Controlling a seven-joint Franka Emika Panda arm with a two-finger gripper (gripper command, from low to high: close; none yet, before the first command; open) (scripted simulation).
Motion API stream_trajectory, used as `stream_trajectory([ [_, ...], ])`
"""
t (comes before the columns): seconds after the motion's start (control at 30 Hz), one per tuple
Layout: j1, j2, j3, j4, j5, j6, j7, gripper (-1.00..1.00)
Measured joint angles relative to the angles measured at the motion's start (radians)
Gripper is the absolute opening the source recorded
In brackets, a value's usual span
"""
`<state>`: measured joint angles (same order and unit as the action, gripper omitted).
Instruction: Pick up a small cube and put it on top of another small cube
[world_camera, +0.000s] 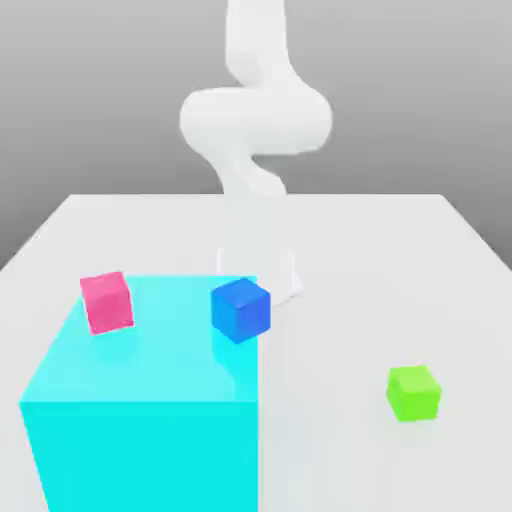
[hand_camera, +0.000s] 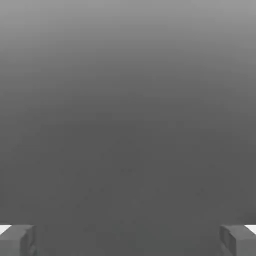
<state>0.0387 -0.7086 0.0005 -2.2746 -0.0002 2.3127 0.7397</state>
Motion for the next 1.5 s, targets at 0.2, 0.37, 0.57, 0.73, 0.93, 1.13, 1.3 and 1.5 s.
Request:
stream_trajectory([
  [0.2,0.086,0.224,0.009,0.062,0.005,0.031,-0.152,0.0],
  [0.37,0.146,0.405,0.026,0.113,0.01,0.056,-0.275,0.0],
  [0.57,0.206,0.622,0.069,0.174,0.006,0.086,-0.416,0.0],
  [0.73,0.261,0.804,0.096,0.224,-0.017,0.111,-0.52,0.0],
  [0.93,0.308,1.024,0.138,0.285,-0.069,0.139,-0.63,0.0],
  [1.13,0.369,1.246,0.171,0.347,-0.142,0.165,-0.727,0.0],
  [1.3,0.398,1.415,0.152,0.392,-0.184,0.263,-0.726,-1.0],
  [1.5,0.4,1.426,0.15,0.395,-0.184,0.269,-0.727,-1.0],
])
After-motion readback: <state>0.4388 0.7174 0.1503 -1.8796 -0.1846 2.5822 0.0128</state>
